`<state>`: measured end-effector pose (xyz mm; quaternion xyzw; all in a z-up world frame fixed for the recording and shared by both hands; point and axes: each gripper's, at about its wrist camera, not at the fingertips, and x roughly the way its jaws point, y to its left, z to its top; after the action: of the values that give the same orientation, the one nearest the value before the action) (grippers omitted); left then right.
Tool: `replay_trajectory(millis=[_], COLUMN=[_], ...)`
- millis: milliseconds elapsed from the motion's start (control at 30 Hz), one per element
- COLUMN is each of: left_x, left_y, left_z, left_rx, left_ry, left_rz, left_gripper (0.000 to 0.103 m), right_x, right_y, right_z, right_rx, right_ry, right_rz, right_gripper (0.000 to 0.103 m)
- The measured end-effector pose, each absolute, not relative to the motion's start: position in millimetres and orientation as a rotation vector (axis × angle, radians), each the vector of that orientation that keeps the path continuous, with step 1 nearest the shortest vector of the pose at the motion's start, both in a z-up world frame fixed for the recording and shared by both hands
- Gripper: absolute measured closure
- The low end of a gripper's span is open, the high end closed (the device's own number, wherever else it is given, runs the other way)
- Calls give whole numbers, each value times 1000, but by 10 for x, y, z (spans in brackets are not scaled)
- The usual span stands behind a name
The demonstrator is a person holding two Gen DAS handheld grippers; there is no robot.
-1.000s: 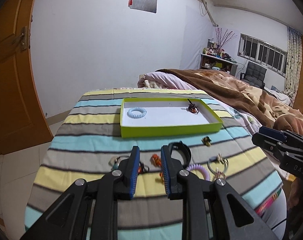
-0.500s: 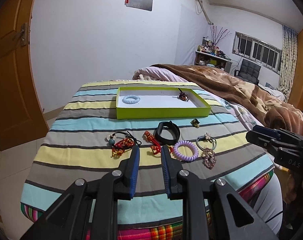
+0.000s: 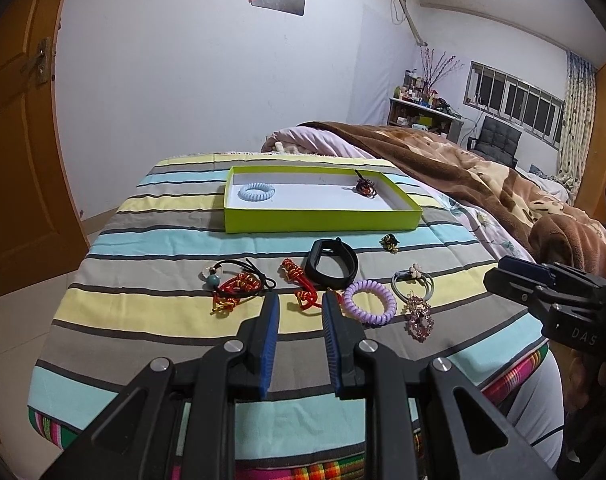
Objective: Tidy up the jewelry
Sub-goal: 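Withdraw both open tools from the box back over the jewelry, then grasp the black watch band with the left tool while the right tool grasps the pink rhinestone clip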
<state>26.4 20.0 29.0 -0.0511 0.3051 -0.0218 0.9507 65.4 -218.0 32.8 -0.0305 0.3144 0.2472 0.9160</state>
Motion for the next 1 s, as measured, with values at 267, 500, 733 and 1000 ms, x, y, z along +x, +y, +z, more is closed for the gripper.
replay_trajectory(millis=[267,500,733,1000], left_x=[462,677,907,1197], left_y=[140,133,128,121], left_z=[236,182,97,-8], left_rx=[-95,-103,-108,-101], left_ry=[638,663,697,737], left_rz=[-61,-78,-105,-118], left_gripper=[80,80,80,80], right_x=[812,1016,1240,1393], right_y=[-2169,-2149,-2083,-1999], right_z=[248,138,-6,-107], right_rx=[-65,-70,-87,-93], right_ry=[667,697,740,774], right_rz=[500,488,482,496], right_gripper=[59,59,59,59])
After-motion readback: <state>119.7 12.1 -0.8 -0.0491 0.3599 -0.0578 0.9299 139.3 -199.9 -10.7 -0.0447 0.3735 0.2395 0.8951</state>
